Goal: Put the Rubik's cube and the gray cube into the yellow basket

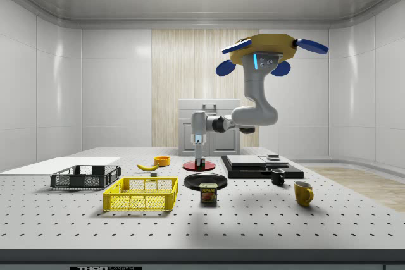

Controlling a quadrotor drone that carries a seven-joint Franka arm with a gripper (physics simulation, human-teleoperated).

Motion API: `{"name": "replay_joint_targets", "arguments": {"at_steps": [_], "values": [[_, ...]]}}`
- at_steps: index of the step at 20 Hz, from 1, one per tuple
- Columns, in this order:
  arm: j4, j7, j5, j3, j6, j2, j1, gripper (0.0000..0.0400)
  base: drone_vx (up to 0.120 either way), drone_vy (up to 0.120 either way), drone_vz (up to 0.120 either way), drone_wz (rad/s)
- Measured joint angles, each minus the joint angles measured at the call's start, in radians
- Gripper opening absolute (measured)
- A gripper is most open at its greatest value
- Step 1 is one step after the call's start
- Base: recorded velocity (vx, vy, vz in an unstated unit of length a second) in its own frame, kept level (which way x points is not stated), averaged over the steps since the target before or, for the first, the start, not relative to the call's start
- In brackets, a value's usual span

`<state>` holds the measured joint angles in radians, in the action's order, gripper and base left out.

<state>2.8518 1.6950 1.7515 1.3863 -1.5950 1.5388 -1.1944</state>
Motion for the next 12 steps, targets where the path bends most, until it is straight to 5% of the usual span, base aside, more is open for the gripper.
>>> {"name": "replay_joint_targets", "arguments": {"at_steps": [8,12], "values": [[0.000,0.001,-0.004,0.001,-0.008,0.009,-0.002,0.0322,0.120,0.000,-0.005,0.000],[0.000,0.002,-0.005,0.002,-0.012,0.013,-0.003,0.0322,0.120,0.000,-0.120,0.000]]}}
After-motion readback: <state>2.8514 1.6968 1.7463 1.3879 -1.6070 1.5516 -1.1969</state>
